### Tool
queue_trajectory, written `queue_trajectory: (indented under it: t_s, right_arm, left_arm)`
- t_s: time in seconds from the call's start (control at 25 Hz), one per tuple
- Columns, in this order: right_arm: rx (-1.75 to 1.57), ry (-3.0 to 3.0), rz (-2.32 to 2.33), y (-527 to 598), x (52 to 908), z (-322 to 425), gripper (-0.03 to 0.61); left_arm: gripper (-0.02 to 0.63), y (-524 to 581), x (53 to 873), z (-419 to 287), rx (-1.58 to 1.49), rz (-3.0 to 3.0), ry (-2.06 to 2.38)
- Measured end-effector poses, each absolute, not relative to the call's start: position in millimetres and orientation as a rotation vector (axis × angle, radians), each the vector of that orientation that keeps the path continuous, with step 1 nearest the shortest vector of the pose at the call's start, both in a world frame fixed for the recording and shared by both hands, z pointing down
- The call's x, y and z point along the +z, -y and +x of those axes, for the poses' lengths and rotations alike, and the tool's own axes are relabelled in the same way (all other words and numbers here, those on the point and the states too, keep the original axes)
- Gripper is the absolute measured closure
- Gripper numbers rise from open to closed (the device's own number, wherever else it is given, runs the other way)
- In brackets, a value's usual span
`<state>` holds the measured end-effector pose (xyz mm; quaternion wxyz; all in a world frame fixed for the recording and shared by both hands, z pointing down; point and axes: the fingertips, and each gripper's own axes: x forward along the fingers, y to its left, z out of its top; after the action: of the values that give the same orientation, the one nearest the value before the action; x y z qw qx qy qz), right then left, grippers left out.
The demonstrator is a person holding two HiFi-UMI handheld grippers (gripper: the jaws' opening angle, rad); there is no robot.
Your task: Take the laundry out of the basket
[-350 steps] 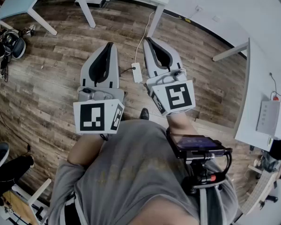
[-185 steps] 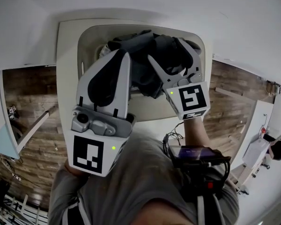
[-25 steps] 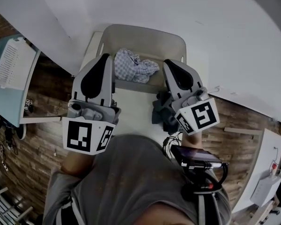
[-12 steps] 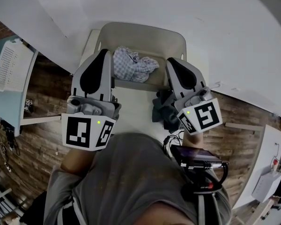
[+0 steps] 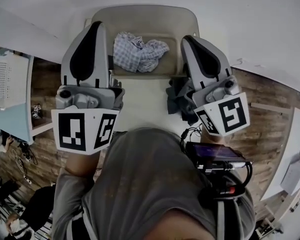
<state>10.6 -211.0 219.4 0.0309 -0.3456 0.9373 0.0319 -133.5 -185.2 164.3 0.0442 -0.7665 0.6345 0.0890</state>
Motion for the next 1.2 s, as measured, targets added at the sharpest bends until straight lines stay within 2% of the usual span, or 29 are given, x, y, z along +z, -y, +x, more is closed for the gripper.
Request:
queue_trajectory:
  t_s: [0.84,0.92,1.2]
  right_arm:
    - [-0.141,-2.911,-1.055,302,267,-22,0.565]
    - [-0.162,-2.922,-1.047,310,273,-24,0.565]
    - [-0.276,-2.930,-1.010,335,300,-33,0.565]
  left_arm:
    - [0.603,318,306,-135,-0.120,-2.639,-1.968]
    - [0.535,326,320,-133,-0.183,-2.679,-1.953]
    - [0.439,344,378,-124,-0.406,-2.839,-1.917]
